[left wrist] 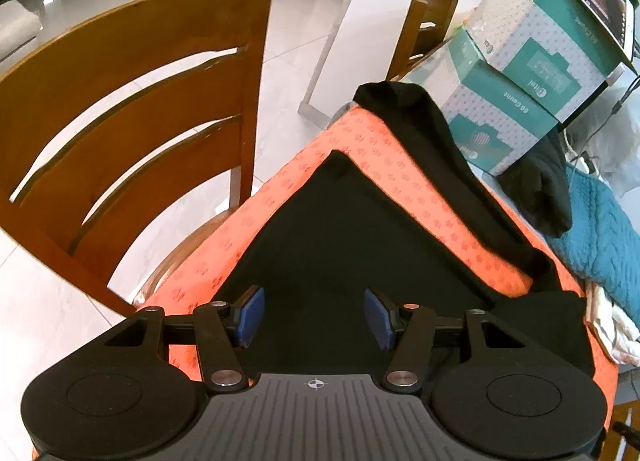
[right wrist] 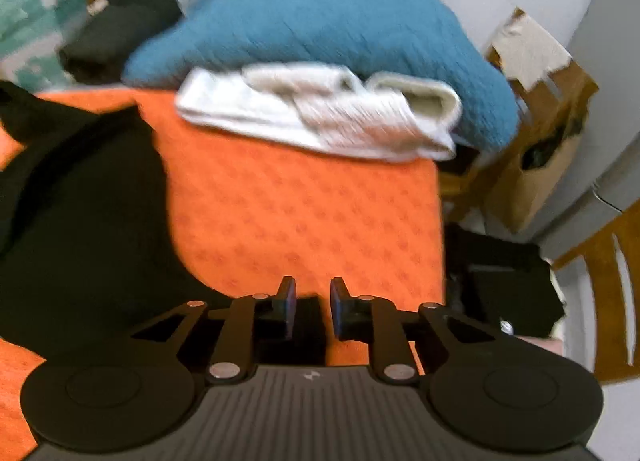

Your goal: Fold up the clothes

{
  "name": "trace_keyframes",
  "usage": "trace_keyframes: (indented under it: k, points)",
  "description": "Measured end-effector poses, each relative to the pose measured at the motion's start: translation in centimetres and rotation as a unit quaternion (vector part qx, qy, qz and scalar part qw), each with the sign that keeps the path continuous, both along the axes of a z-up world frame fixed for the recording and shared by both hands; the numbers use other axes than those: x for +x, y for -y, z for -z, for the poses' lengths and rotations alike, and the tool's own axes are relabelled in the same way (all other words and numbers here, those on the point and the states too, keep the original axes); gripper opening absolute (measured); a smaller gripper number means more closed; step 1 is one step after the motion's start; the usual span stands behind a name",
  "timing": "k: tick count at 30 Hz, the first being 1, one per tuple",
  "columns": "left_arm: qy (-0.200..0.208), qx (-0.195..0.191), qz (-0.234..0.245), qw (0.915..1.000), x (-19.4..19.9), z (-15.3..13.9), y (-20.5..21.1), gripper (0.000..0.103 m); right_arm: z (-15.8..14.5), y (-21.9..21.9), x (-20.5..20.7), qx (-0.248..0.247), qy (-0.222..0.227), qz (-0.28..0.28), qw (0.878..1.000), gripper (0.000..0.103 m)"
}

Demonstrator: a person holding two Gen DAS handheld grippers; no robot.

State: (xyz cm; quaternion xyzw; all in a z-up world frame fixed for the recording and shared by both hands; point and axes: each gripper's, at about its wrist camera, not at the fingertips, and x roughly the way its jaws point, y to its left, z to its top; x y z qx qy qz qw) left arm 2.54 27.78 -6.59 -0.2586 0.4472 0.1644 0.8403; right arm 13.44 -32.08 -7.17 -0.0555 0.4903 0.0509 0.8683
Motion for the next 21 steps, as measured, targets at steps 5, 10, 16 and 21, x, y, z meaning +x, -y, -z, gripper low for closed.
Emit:
trace_keyframes:
  k: [5, 10, 16, 21]
  points:
    - [-0.004, 0.005, 0.028, 0.9996, 2.0, -0.2, 0.8, 0.059, -0.3, -3.0, 1.6, 0.063, -0.012, -0.049, 0.997, 0.021]
    - [-0.004, 0.013, 0.105, 0.9944, 4.6, -1.1, 3.7, 0.067, 1.2, -5.4, 4.1, 0.106, -0.031, -0.060, 0.992, 0.021]
    - [-0.002, 0.032, 0.221, 0.9748, 8.7, -2.0, 9.9, 0.071, 2.5, -7.2, 5.4, 0.122, -0.051, -0.067, 0.989, 0.021]
    - [0.003, 0.028, 0.302, 0.9528, 11.5, -1.7, 15.5, 0.072, 3.3, -7.5, 5.2, 0.132, -0.057, -0.061, 0.988, 0.021]
